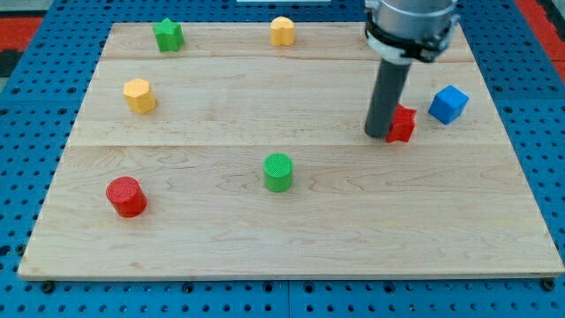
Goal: Place the cube at the bottom center of the board
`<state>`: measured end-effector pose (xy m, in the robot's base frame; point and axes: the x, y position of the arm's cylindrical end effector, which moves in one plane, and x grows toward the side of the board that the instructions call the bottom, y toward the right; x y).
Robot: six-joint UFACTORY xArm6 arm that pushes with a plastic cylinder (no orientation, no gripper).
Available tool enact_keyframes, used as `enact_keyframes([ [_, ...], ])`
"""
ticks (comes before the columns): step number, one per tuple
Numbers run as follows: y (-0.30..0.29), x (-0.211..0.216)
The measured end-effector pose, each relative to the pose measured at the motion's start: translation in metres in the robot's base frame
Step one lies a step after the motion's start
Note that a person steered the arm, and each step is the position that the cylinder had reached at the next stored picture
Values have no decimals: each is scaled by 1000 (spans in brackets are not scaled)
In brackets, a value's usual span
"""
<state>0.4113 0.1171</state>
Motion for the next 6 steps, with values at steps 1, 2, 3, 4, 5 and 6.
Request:
enact_keyframes([
  [1,-47,-4],
  [2,-7,-60],
  [3,87,-71],
  [4,97,18],
  [5,88,39],
  [6,69,-2],
])
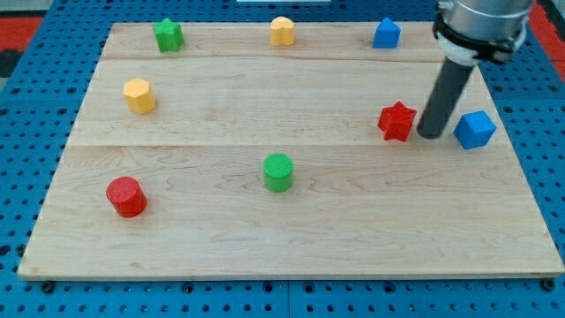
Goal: Place the cube at the bottom center of the board
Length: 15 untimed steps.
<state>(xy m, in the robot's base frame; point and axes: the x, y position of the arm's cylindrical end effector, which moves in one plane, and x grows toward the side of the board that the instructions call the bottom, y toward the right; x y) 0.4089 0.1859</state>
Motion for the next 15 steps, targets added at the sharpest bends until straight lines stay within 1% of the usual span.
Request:
enact_keyframes([
  [1,60,-33],
  [2,105,12],
  [3,15,69],
  [4,60,70],
  [5,99,47],
  [6,37,11],
  [7,-54,54],
  [8,-137,84],
  [9,-123,79],
  [10,-191,91],
  [11,-208,89],
  [12,-218,99],
  [13,-172,116],
  [14,-140,137],
  [15,-102,89],
])
